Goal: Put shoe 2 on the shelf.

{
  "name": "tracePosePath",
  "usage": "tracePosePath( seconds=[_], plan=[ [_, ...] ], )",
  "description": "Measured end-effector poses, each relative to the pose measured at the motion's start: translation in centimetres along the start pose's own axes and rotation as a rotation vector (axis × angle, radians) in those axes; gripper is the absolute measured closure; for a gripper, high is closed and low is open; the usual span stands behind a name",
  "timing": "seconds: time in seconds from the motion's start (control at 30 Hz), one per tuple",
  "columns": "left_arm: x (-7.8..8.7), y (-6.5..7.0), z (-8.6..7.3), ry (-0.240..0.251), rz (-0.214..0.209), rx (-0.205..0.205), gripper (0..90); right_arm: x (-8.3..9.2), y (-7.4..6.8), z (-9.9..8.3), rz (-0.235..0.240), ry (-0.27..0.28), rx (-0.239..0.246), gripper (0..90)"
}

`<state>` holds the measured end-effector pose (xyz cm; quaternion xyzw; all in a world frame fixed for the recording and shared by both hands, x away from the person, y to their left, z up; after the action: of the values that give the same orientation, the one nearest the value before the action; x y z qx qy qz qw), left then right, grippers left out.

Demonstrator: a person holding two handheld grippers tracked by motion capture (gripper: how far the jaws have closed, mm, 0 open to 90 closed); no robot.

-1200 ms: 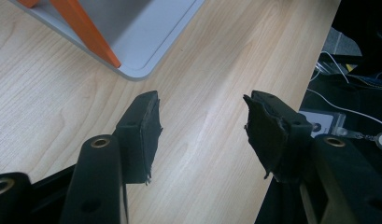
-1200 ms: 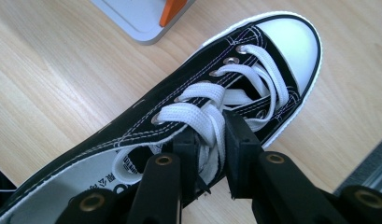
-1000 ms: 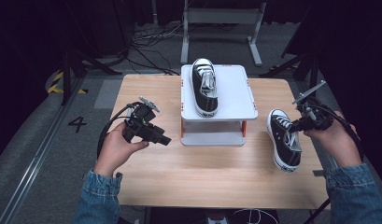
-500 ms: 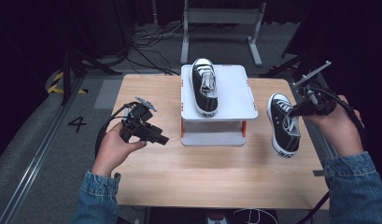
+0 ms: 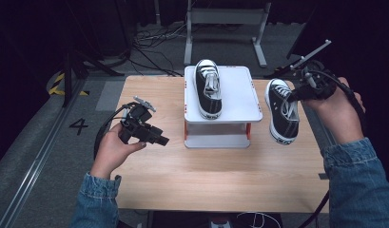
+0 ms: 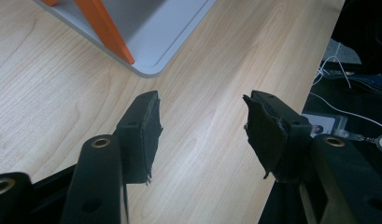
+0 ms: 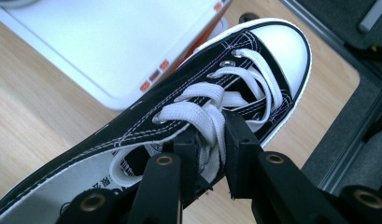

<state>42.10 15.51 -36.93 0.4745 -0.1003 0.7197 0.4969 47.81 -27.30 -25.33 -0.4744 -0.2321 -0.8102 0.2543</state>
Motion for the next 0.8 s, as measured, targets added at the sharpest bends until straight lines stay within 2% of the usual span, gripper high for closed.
tracePosePath(
  seconds=[0.13,0.23,0.33,0.43,0.63,0.7,0.73,0.8],
  plan=[
    [0.4,0.1,-0.7,0.01,0.011,0.016,45.2,0.3,-0.3,2.2,-0.015,0.013,0.037,78.0],
    [0.6,0.0,-1.1,0.011,0.02,0.024,45.1,0.3,-0.5,3.0,-0.02,0.017,0.047,78.0],
    [0.9,0.0,-1.7,0.012,0.025,0.039,45.2,-0.1,-0.9,4.6,-0.028,0.03,0.08,78.0],
    [1.3,-0.1,-2.6,0.012,0.036,0.061,45.1,-0.6,-1.2,5.7,-0.022,0.041,0.088,78.0],
    [1.8,0.1,-3.3,0.03,0.042,0.076,45.2,-1.9,-2.1,8.1,-0.015,0.056,0.114,78.1],
    [1.9,0.1,-3.5,0.027,0.045,0.079,45.2,-2.0,-2.2,8.3,-0.016,0.056,0.118,78.1],
    [2.0,0.1,-3.7,0.029,0.046,0.081,45.2,-2.5,-2.3,9.1,-0.02,0.055,0.139,78.1],
    [2.1,0.1,-3.9,0.031,0.048,0.087,45.2,-2.8,-2.4,9.7,-0.025,0.055,0.147,78.1]
  ],
)
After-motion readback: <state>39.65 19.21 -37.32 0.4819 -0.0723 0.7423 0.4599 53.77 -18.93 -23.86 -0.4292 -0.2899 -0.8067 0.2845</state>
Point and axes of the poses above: each handheld gripper's, and its own axes: x roughly backward along the jaws, z roughly out of its top, y roughly to its right, the point moved 5 cm from there along -x, roughly forward along the jaws, and after that the axes turned 1 degree about -x, right-handed, at the moved point
